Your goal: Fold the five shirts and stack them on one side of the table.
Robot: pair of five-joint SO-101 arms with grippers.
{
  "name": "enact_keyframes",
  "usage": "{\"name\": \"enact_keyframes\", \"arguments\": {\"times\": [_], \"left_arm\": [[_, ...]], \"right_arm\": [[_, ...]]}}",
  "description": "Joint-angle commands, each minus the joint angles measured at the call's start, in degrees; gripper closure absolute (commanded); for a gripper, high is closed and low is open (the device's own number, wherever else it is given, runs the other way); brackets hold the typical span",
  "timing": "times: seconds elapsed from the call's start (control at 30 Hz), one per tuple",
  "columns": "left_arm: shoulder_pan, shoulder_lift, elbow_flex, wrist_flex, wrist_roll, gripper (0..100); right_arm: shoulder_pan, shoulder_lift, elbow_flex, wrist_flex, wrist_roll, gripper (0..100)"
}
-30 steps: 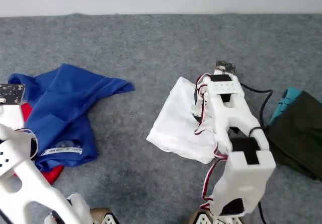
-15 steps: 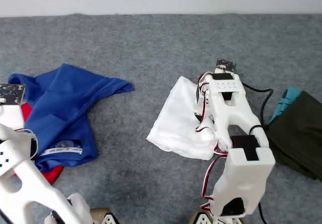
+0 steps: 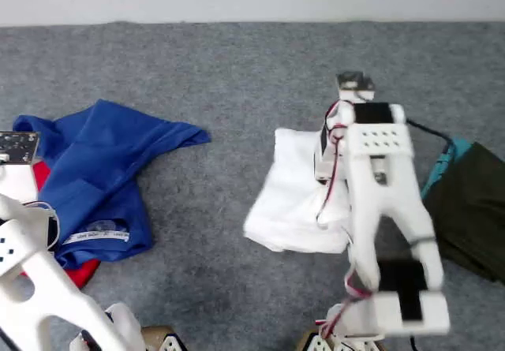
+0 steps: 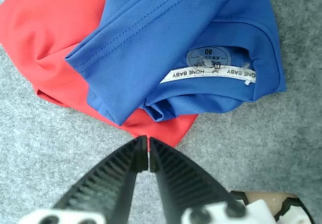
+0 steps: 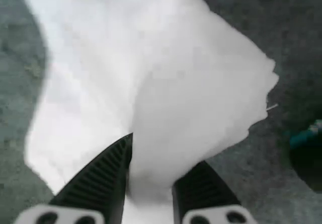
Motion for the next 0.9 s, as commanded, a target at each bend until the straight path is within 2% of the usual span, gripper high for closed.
{"name": "enact_keyframes", "arguments": {"times": [0.0,0.17,0.4,0.63,0.87], "left_arm": [[0.26,-1.14,-0.22,-0.62,0.00,98],[0.26,-1.14,-0.22,-0.62,0.00,98],[0.26,-1.14,-0.22,-0.70,0.00,98],[0.35,-1.05,-0.22,-1.05,0.00,98],[0.35,-1.05,-0.22,-1.05,-0.09,98]], "right_arm": [[2.07,-12.53,-1.41,3.03,3.78,98.9],[6.64,-24.13,-1.41,4.79,8.62,99.0],[18.24,-33.98,-1.23,2.59,16.79,99.0],[29.93,-32.75,-0.97,-1.45,21.45,99.0],[37.67,-25.27,-0.97,-8.92,23.65,99.0]]}}
